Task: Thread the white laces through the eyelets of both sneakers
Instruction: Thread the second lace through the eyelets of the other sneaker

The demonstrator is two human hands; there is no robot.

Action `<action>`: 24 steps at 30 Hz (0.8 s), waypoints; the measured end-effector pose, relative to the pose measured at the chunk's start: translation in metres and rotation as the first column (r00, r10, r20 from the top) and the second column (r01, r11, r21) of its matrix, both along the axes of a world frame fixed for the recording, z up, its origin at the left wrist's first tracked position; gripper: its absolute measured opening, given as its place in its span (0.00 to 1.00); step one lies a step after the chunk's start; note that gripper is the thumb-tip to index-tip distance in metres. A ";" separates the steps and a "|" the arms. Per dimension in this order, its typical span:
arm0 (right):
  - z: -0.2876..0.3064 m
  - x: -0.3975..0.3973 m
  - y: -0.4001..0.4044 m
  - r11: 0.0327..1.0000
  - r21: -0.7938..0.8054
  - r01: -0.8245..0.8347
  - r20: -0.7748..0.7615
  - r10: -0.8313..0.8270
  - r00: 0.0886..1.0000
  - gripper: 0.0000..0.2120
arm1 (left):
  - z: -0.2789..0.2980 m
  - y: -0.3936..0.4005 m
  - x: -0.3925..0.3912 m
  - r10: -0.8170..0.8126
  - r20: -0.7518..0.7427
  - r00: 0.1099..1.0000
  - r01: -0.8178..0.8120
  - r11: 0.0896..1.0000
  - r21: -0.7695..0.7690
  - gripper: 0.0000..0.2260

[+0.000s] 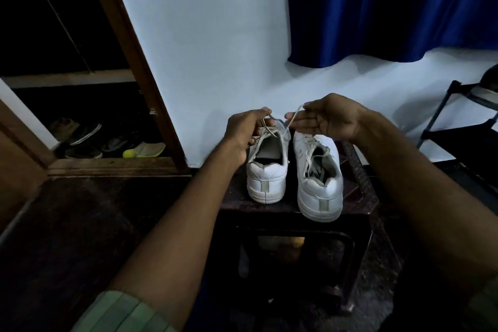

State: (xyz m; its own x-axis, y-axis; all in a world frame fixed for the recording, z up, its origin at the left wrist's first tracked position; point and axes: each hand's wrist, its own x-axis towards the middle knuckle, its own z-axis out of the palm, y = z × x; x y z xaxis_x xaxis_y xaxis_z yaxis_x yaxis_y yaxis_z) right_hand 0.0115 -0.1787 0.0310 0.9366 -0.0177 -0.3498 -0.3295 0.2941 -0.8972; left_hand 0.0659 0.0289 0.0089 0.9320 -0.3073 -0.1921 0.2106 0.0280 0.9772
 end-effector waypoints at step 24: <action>-0.009 0.009 0.001 0.965 -0.200 0.173 0.208 -0.131 0.969 0.15 | -0.007 0.005 0.009 0.154 0.179 0.972 -0.185 0.968 0.170 0.11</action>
State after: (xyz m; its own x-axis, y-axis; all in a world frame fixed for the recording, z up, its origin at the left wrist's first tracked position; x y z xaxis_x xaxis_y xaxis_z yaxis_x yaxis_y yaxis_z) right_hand 0.0204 -0.1774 0.0222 0.9660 -0.2196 -0.1365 -0.1119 0.1210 -0.9863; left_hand 0.0751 0.0342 0.0024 0.9907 -0.1157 -0.0720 0.0562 -0.1345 0.9893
